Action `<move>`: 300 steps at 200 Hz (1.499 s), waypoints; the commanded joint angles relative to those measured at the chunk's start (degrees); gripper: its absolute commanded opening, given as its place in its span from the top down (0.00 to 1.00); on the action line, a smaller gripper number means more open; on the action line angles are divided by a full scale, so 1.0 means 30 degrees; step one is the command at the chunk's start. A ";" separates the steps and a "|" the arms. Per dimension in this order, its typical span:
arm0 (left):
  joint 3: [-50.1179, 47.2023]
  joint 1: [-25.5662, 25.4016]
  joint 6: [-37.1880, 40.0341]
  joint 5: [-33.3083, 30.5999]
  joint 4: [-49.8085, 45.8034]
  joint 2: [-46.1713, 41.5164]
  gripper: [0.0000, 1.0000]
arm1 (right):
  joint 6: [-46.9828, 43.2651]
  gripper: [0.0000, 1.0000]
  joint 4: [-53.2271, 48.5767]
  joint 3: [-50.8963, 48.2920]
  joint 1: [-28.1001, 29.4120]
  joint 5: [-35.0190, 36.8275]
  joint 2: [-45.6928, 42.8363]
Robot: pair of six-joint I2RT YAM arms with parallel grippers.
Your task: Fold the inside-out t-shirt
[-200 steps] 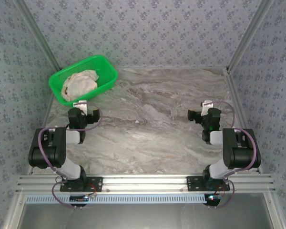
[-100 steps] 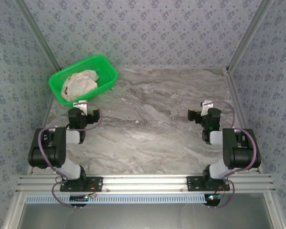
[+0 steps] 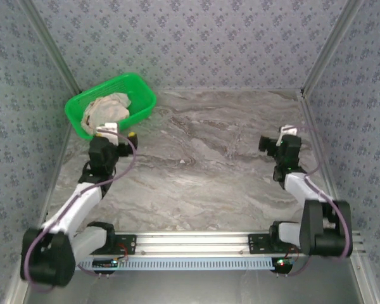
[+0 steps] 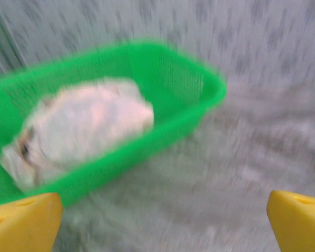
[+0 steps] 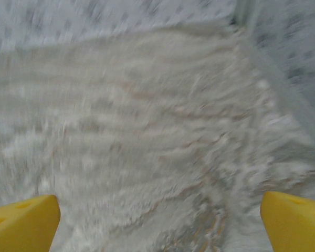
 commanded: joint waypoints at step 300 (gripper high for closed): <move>3.2138 0.3402 -0.1187 0.0770 -1.9530 2.3326 0.99 | 0.6677 0.06 -1.4775 0.7129 0.9190 0.0721 -0.1144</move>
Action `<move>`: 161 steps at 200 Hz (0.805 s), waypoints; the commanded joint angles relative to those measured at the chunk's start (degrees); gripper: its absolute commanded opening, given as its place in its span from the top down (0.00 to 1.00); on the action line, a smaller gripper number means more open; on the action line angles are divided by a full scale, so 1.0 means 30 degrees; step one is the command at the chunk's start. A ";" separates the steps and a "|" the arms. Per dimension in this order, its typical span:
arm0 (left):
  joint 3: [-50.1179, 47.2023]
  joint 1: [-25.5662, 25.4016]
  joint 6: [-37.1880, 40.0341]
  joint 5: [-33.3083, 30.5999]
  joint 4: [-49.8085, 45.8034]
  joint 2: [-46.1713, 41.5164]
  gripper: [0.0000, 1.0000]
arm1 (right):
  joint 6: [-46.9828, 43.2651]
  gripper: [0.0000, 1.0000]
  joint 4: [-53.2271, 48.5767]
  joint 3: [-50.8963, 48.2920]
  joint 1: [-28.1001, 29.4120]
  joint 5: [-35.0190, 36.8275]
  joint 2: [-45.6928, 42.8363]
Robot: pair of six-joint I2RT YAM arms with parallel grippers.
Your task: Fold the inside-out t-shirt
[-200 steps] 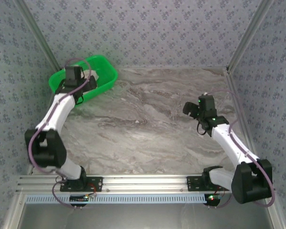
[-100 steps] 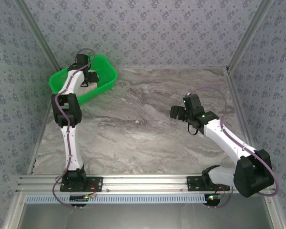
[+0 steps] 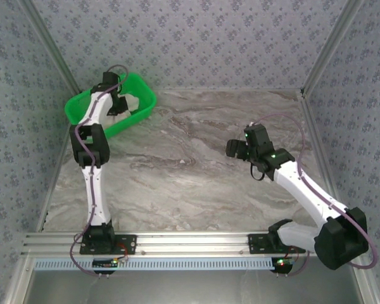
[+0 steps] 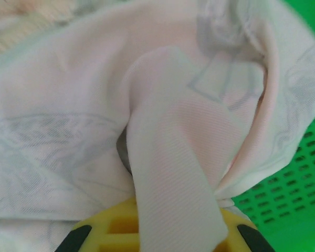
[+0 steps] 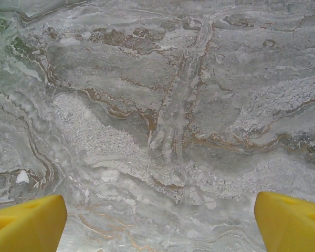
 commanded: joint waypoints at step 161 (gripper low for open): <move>-2.2468 -0.8083 -0.0376 1.1050 0.8025 -2.3159 0.02 | -0.0237 0.05 -0.2812 0.1195 -0.1146 0.0415 -0.0670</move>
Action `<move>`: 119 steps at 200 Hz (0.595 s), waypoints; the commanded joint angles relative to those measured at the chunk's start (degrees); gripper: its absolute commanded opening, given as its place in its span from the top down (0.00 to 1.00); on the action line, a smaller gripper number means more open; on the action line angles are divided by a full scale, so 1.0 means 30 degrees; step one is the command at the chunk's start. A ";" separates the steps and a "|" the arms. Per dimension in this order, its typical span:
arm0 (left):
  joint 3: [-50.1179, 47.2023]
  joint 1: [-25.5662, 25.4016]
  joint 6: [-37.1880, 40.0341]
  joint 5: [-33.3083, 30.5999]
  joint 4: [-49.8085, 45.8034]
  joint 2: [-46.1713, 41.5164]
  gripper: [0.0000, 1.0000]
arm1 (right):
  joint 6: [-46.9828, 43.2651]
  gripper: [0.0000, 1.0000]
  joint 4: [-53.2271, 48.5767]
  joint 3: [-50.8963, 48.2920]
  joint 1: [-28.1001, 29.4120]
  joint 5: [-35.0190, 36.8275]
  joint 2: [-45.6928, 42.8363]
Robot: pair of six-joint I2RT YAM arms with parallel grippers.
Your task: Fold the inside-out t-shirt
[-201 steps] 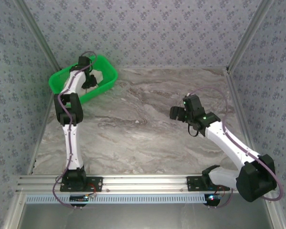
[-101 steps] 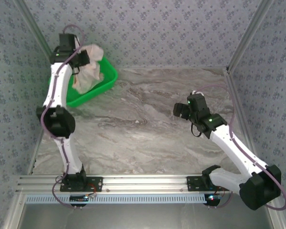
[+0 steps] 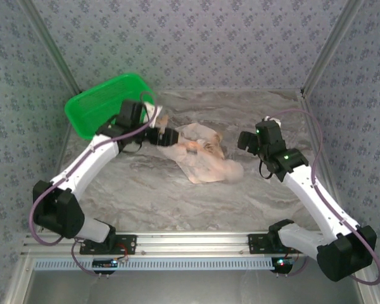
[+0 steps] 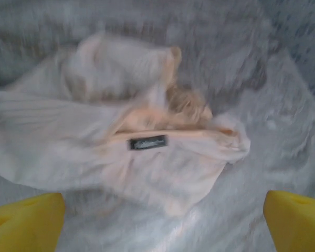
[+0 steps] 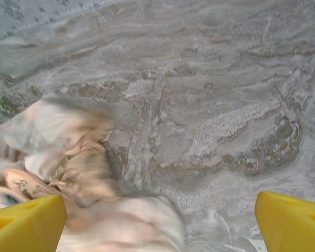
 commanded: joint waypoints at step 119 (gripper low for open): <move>-0.6767 -0.1674 -0.4887 -0.4526 0.5559 -0.2493 0.12 | -0.2444 0.28 -0.3699 0.6121 0.2114 -0.4398 1.2058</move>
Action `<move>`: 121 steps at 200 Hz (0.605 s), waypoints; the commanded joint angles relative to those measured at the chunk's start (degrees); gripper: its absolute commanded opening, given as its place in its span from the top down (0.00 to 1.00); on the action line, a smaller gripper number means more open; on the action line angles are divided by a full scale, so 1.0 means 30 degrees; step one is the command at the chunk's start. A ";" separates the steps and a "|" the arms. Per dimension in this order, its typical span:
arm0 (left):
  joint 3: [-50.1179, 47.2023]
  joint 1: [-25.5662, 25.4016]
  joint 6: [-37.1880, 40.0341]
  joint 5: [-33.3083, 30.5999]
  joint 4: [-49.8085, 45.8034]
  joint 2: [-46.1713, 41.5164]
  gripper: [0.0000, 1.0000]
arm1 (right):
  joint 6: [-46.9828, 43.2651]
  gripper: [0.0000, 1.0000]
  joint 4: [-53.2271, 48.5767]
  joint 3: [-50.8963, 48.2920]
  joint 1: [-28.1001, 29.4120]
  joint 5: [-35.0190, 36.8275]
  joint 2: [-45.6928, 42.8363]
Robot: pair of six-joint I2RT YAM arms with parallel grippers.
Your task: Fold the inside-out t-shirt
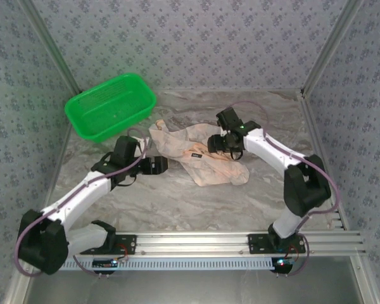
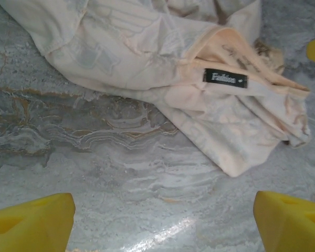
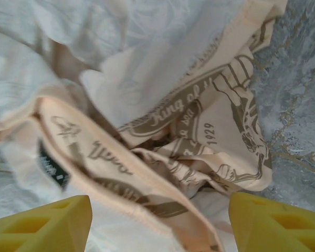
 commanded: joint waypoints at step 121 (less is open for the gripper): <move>1.1135 -0.2586 0.2244 -0.5254 -0.1105 1.3252 0.84 | -0.0794 1.00 -0.0064 -0.3677 -0.1153 -0.3350 -0.3115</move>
